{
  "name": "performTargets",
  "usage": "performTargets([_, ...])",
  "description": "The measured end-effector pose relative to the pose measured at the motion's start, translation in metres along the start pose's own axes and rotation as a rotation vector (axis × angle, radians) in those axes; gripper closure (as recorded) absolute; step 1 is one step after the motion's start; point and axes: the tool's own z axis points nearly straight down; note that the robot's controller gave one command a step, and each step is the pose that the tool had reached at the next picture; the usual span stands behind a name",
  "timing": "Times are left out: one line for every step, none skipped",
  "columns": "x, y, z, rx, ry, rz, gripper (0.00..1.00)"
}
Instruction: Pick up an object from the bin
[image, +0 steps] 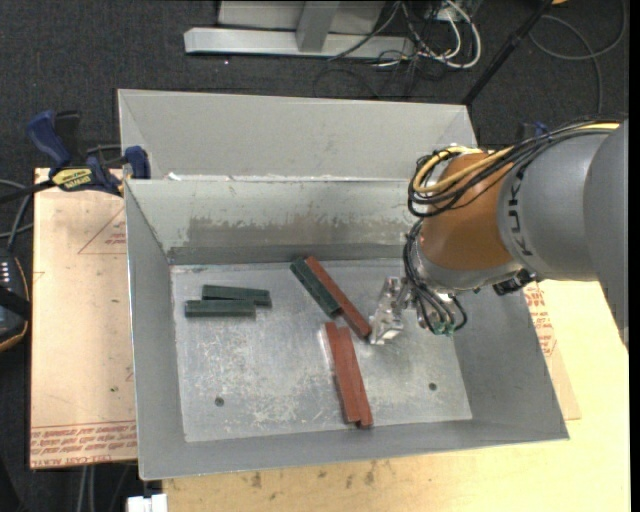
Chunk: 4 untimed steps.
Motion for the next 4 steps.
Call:
performTargets([-0.023,-0.014,-0.018,0.000,0.008,-0.039,1.00])
performTargets([-0.018,-0.017,-0.032,0.000,0.007,-0.017,0.00])
performTargets([-0.019,-0.017,-0.032,0.000,0.006,-0.017,0.00])
performTargets([-0.029,0.022,-0.033,0.001,0.004,-0.042,0.00])
